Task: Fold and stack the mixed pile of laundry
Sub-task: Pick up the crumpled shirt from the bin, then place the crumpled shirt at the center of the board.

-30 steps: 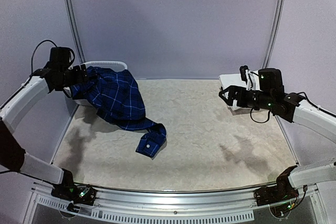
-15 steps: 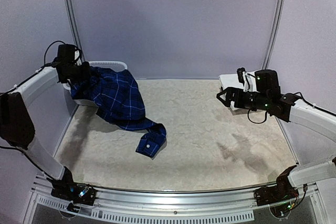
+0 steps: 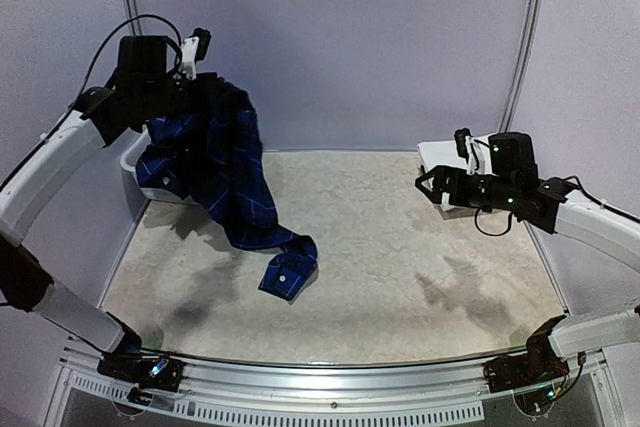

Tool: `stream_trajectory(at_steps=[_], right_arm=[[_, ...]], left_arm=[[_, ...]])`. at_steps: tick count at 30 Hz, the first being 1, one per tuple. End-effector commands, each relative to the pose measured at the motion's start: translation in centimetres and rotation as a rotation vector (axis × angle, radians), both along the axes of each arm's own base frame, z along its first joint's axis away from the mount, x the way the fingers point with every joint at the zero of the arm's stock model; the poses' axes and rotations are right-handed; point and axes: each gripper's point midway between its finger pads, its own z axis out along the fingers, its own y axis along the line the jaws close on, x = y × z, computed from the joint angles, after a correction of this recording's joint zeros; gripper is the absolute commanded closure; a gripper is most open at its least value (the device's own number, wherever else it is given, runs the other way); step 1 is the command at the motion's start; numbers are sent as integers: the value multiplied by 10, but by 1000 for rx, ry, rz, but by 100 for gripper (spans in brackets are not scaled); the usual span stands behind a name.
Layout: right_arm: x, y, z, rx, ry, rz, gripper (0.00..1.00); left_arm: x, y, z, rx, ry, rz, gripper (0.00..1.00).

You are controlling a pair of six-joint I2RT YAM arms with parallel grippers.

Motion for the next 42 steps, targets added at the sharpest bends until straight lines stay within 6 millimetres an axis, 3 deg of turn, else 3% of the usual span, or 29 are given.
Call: stream_trajectory(at_steps=[1,4,9,12,15,16,18,19,20,21,27,32,37,40,42], right_arm=[[-11,-19,46,1,-110,-54,1],[-21,-34,62,1,-156,-101,1],[-38,-63,79,0,-217,-201,1],[-49,-79,83,3,-242,-251,1],[-58,-89,86,8,-256,-281,1],[-62,-92,87,12,-263,-286,1],[-66,-96,87,7,-261,-296,1],[-69,-99,86,3,-258,-300,1],[-70,-100,85,1,-257,-303,1],[-72,-101,84,-2,-255,-304,1],[-70,-90,73,-13,-219,-251,1],[-58,-60,48,-18,-132,-135,1],[-52,-10,7,-3,25,93,1],[-51,13,-14,-22,81,184,1],[-53,27,-22,-49,87,224,1]], left_arm=[[-51,-46,24,26,-65,-171,100],[-83,-95,23,17,-77,-312,100],[-131,-181,4,25,-91,-491,100],[-136,-228,-24,8,-57,-505,100],[-144,-279,-69,28,43,-600,98],[-147,-297,-98,71,94,-627,90],[-154,-313,-130,151,152,-652,69],[-155,-316,-139,186,158,-648,52],[-153,-314,-143,217,144,-615,17],[-151,-310,-142,238,122,-581,2],[-134,-249,-117,301,22,-374,0],[-109,-173,-110,379,20,-148,0],[-73,-75,-133,351,134,72,0],[-64,-32,-162,343,213,150,1],[-63,-14,-184,339,265,180,1]])
